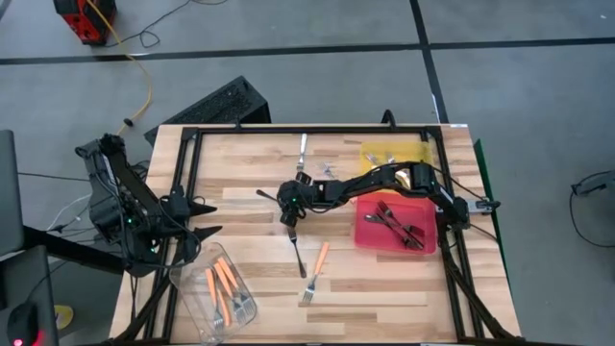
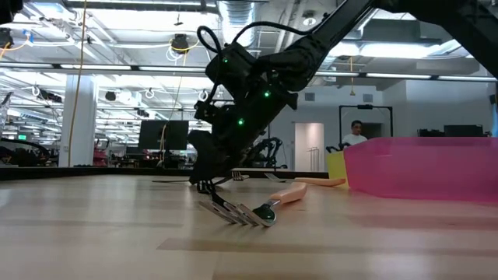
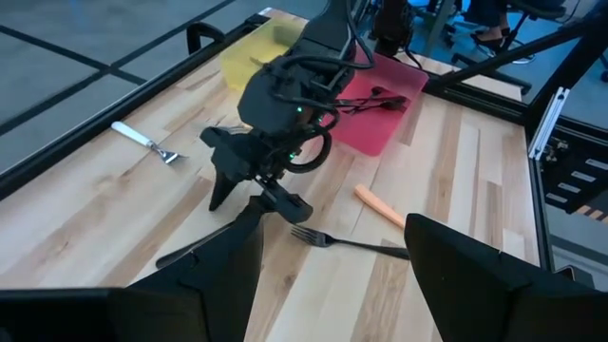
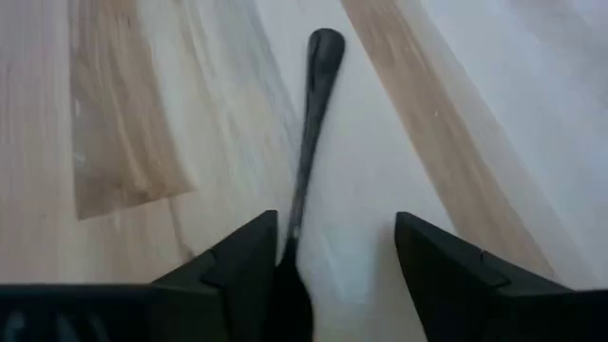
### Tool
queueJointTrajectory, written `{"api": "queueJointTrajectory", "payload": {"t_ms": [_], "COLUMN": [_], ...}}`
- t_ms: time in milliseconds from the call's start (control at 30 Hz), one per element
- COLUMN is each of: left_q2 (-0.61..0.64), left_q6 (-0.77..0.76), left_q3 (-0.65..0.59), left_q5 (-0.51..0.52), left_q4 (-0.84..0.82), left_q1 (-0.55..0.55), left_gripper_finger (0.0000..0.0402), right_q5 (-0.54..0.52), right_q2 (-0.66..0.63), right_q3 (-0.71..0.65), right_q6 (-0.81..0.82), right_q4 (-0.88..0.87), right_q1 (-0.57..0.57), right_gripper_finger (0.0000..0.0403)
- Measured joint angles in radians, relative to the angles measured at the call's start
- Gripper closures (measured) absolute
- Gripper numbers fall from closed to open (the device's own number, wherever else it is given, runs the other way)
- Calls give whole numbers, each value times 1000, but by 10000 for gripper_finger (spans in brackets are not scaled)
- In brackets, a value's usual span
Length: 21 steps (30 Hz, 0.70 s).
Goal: Sort silverware by color (type)
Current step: Put the black fork into the red bin
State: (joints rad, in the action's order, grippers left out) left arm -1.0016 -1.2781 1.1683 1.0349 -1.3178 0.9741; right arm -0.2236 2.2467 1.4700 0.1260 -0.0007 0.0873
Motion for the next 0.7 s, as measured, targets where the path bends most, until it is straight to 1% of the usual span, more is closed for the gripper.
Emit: {"api": "queueJointTrajectory", "payload": {"t_ms": [67, 267, 400, 533, 700], "left_q2": [0, 0, 0, 0, 0], "left_q6": [0, 0, -1, -3, -10], "left_q3": [0, 0, 0, 0, 0], "left_q5": [1, 1, 1, 1, 1], "left_q4": [0, 0, 0, 0, 0], "left_q1": [0, 0, 0, 0, 0], "left_gripper_finger": [159, 159, 159, 159, 159], "right_q5": [-2, 43, 45, 41, 39], "right_q2": [0, -1, -2, -3, -7], "right_q3": [0, 0, 0, 0, 0], "right_q6": [-1, -3, 1, 54, 58], "right_q4": [-12, -23, -33, -45, -46], "right_q1": [0, 1, 1, 2, 2], "right_gripper_finger": [200, 286, 335, 379, 382]}}
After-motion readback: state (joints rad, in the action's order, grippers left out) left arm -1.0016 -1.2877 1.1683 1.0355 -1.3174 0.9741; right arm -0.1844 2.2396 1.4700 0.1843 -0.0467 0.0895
